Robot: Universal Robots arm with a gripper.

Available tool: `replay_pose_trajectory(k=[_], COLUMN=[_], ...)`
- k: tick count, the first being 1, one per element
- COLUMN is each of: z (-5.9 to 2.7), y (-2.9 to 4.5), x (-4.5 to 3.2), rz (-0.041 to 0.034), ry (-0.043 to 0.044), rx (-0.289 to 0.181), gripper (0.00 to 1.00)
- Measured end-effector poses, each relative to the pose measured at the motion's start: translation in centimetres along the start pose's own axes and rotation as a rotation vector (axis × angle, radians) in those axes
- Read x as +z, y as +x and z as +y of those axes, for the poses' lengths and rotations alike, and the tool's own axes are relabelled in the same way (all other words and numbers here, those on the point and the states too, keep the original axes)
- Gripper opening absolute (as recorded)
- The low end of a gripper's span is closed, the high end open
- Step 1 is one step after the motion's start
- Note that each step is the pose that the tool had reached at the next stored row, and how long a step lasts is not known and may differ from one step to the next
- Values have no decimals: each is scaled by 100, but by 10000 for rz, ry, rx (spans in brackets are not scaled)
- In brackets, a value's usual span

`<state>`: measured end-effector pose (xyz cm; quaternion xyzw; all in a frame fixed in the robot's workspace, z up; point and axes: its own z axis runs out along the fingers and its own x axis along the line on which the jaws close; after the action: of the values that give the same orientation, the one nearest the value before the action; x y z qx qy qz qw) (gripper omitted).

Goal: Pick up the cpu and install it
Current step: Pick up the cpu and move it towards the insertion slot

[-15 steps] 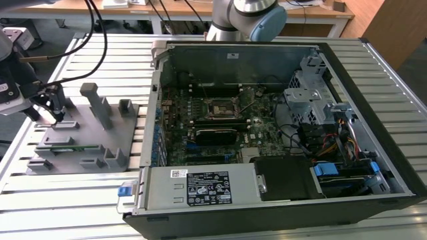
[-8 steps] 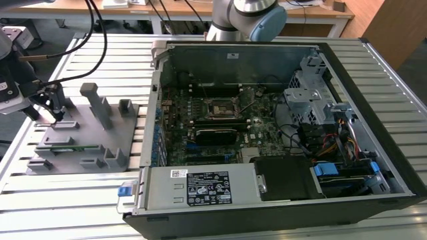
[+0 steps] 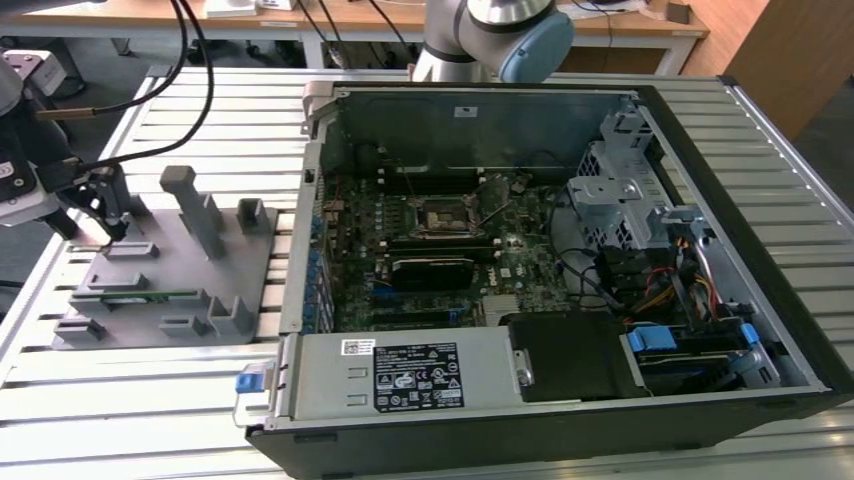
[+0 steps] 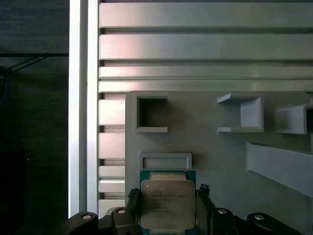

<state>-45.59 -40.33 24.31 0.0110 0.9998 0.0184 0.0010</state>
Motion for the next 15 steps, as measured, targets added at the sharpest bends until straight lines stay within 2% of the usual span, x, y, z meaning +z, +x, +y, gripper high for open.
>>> replay_pose_trajectory(k=[15], z=[6], y=[0], x=[-38], rz=[1], ry=[1], rx=[0], gripper=[54])
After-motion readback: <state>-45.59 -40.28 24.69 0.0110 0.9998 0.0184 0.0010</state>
